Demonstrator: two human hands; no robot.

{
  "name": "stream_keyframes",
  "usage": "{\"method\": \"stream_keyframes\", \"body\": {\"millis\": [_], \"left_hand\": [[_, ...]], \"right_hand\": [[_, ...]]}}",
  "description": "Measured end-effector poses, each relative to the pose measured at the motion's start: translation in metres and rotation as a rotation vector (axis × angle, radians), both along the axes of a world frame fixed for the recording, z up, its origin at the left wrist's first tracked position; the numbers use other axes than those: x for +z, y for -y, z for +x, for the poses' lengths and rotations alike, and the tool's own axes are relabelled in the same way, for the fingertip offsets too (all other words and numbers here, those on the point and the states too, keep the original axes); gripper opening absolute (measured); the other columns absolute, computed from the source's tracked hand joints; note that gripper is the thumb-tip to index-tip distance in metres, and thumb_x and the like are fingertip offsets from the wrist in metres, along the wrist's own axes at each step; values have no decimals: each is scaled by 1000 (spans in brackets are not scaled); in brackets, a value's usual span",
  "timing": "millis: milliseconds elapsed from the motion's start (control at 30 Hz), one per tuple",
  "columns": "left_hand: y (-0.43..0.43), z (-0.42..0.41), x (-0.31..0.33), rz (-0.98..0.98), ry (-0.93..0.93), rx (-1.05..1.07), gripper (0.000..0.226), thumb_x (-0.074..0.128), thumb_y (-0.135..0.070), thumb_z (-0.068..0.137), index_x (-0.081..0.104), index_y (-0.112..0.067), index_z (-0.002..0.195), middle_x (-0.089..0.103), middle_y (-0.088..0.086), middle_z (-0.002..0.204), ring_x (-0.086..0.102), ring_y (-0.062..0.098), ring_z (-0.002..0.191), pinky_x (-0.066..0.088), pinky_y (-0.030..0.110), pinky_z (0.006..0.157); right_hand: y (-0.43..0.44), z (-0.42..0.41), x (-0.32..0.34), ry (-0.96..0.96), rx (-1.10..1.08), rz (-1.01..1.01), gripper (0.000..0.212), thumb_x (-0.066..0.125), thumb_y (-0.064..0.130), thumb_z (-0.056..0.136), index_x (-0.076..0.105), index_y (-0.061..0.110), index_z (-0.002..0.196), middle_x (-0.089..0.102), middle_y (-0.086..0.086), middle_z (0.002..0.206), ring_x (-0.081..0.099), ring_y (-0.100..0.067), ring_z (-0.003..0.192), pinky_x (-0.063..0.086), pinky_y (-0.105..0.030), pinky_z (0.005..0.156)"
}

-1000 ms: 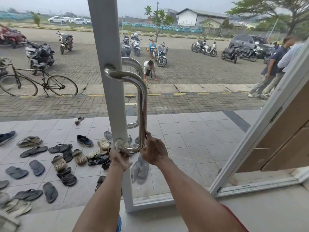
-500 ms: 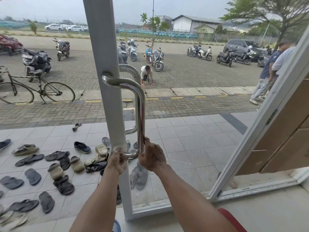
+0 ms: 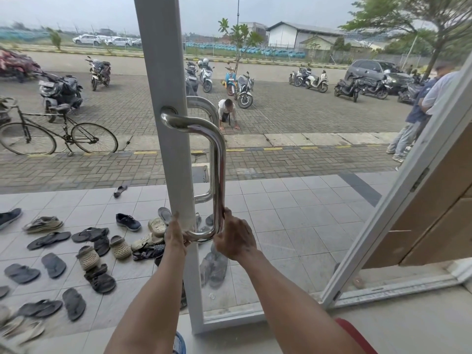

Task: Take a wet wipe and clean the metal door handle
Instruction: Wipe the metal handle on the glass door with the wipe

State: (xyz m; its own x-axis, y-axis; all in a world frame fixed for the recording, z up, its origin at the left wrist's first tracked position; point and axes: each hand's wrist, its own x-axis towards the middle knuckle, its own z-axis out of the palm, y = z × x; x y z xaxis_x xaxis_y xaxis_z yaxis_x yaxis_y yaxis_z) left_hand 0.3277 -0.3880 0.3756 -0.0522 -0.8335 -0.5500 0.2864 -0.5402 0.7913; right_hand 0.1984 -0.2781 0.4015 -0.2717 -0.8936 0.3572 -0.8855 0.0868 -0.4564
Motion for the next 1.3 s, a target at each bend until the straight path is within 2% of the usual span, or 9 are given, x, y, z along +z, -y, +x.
{"method": "stream_keyframes", "body": {"millis": [100, 233, 533, 667, 767, 833, 1067, 1200, 1300], "left_hand": [[10, 4, -12, 33, 45, 90, 39, 65, -33, 94, 58, 2, 108, 61, 16, 78, 56, 22, 60, 52, 36, 61], [37, 17, -51, 26, 173, 75, 96, 97, -31, 53, 49, 5, 128, 70, 20, 104, 70, 24, 74, 60, 40, 80], [13, -10, 14, -92, 811, -198, 43, 60, -22, 88, 61, 1, 125, 62, 19, 128, 57, 39, 121, 47, 45, 103], [-6, -3, 10, -56, 519, -140, 48, 66, -24, 92, 56, 8, 126, 65, 23, 113, 64, 33, 101, 46, 33, 83], [-26, 0, 5, -28, 144, -49, 14, 60, -16, 95, 56, -6, 86, 58, 12, 75, 56, 24, 71, 48, 36, 76], [-35, -4, -1, -1, 27, -49, 22, 58, -20, 96, 52, -14, 76, 55, 9, 75, 53, 20, 67, 48, 32, 73], [-66, -40, -3, 156, -253, -183, 38, 56, -50, 94, 69, -13, 95, 71, 4, 87, 66, 17, 84, 52, 37, 75], [-69, -40, 13, 254, -280, -256, 54, 52, -54, 95, 57, -12, 63, 49, -2, 36, 48, 8, 27, 39, 11, 32], [-69, -35, 29, 277, -168, -297, 66, 54, -53, 95, 49, -12, 43, 37, -3, 29, 38, 9, 20, 41, 15, 36]], "right_hand": [[-1, 0, 0, -6, 4, -13, 56, 54, 19, 74, 46, 20, 129, 71, -2, 97, 68, -33, 87, 52, -34, 81], [-2, 0, 0, -1, -2, -16, 56, 54, 19, 74, 45, 20, 130, 70, -4, 98, 67, -35, 90, 51, -35, 81], [1, -3, -2, -51, -6, -6, 54, 54, 21, 74, 45, 19, 128, 72, -4, 95, 69, -35, 85, 51, -33, 75], [-1, 1, 1, -32, -3, -15, 55, 54, 20, 74, 46, 19, 128, 72, -2, 94, 69, -32, 83, 51, -32, 76], [1, 4, 0, -3, -17, 2, 51, 52, 24, 73, 47, 23, 124, 71, 4, 91, 70, -27, 81, 51, -28, 75], [2, 8, 1, 15, -37, 16, 50, 52, 28, 73, 48, 25, 122, 71, 6, 90, 70, -25, 81, 52, -27, 74], [0, 17, 5, 65, -72, 49, 51, 48, 51, 76, 47, 29, 122, 70, 9, 90, 71, -20, 81, 56, -33, 78], [-6, 11, 13, -6, -56, 93, 52, 51, 41, 76, 44, 21, 124, 67, 0, 90, 70, -28, 82, 54, -37, 76], [-7, 11, 17, 14, -60, 140, 50, 47, 36, 75, 42, 20, 122, 67, -3, 89, 70, -31, 85, 53, -40, 78]]}}
